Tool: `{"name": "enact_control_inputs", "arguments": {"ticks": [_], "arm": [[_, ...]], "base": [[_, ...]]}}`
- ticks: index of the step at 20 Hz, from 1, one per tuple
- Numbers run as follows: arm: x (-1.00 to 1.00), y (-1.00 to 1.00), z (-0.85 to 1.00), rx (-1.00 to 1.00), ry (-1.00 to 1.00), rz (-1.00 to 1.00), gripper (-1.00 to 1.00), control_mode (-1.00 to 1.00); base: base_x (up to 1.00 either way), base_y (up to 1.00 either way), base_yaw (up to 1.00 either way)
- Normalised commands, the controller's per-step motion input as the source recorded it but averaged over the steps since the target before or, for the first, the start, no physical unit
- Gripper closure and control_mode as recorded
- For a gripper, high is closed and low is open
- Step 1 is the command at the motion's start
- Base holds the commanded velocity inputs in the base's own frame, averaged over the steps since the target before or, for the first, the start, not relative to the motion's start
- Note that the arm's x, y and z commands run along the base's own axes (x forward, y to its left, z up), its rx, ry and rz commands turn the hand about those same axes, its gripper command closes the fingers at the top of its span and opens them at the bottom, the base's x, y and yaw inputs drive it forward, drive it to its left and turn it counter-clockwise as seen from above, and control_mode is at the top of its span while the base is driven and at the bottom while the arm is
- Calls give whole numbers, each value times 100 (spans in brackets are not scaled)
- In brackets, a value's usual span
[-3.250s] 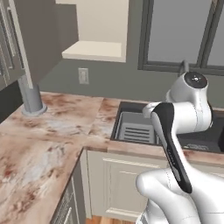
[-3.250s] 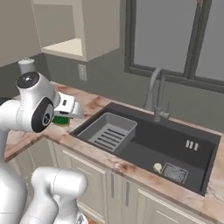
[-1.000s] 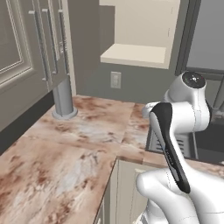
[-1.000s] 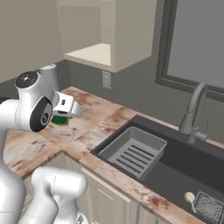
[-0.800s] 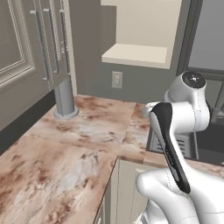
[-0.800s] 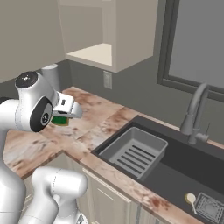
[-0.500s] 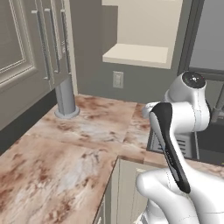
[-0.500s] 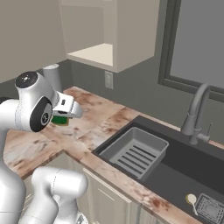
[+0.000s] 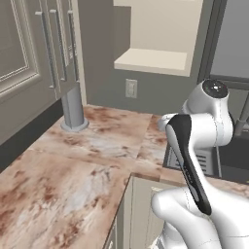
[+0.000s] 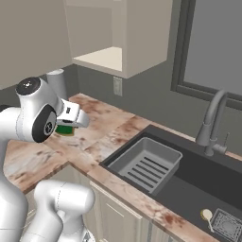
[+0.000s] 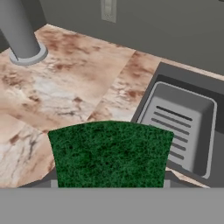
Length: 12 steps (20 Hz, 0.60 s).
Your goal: Pick up the dish brush and sponge from the sink, and place them back in the cabinet, and close the cabinet door.
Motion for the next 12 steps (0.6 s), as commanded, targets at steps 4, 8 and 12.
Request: {"name": "enact_control_inputs", "arguments": {"ticks": [4, 8, 12], "arm": [[0, 0, 0, 0, 0, 0, 100, 100], [1, 0, 5, 0, 0, 0, 100, -100], [3, 3, 28, 0, 0, 0, 100, -100]], "base": [[1, 0, 0], [0, 0, 0], [0, 0, 0]]}}
